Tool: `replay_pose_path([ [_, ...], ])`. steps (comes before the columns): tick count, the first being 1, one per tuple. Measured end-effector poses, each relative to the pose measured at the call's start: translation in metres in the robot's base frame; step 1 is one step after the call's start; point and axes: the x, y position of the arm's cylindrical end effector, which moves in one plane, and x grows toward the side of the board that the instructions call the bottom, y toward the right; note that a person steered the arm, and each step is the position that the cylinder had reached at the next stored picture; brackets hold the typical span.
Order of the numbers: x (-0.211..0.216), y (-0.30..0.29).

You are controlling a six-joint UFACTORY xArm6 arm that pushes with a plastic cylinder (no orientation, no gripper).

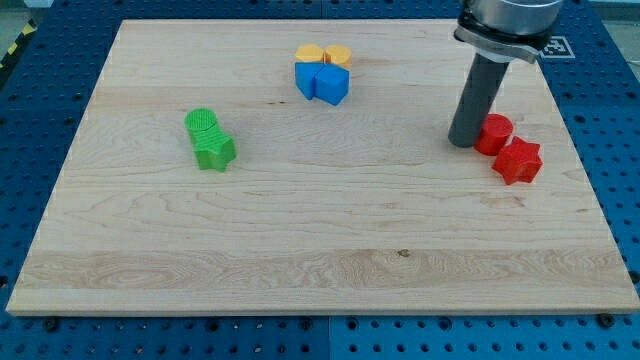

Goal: Place your arm parallel to the red star

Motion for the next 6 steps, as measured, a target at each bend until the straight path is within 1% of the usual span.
replay_pose_path([
  [3, 0.0, 0.011],
  [4, 0.0, 0.007],
  [6, 0.0, -0.042],
])
